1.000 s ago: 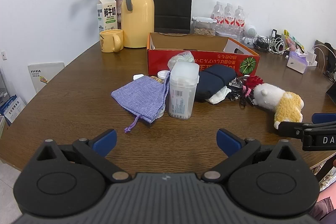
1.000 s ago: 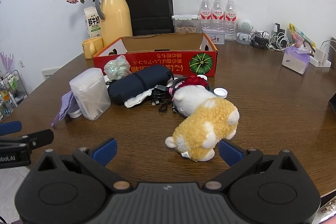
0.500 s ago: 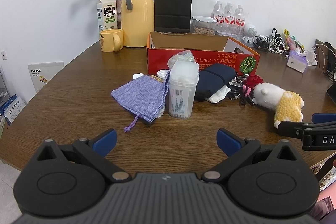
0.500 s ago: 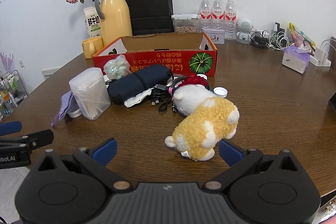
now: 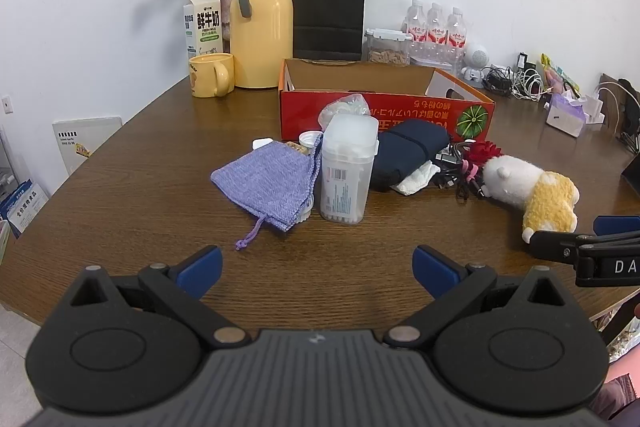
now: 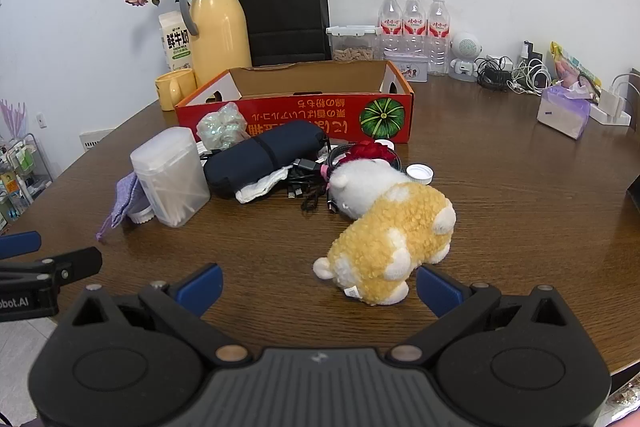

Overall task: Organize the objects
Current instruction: 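Grasp the yellow-white plush toy with the right tool while the left tool approaches the purple pouch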

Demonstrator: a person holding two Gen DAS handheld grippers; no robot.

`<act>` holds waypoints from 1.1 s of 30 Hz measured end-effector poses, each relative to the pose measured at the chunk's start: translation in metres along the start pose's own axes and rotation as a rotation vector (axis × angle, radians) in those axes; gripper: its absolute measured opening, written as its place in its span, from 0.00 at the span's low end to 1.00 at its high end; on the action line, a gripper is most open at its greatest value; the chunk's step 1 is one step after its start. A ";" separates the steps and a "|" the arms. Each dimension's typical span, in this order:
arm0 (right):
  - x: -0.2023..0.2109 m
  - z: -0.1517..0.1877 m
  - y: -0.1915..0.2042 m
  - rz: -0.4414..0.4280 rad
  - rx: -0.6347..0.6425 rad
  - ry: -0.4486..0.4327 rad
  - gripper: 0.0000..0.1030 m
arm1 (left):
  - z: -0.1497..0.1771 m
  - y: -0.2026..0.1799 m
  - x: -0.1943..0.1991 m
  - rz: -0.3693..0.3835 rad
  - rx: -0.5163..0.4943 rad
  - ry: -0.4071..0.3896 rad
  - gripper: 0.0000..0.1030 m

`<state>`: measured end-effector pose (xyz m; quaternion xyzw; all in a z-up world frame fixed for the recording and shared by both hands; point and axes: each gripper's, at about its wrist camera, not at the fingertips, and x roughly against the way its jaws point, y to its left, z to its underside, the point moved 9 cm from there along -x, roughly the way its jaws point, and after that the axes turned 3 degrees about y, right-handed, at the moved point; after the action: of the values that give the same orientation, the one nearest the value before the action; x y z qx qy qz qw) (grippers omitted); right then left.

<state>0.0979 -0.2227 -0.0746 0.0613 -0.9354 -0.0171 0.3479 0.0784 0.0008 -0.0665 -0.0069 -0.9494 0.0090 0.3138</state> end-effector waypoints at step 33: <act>-0.046 -0.017 -0.057 -0.242 0.391 -0.118 1.00 | -0.010 0.015 -0.015 -0.079 0.077 0.075 1.00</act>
<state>0.1499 -0.2728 -0.0959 0.2381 -0.9254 0.1194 0.2695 0.0967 0.0159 -0.0681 0.0424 -0.9355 0.0330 0.3493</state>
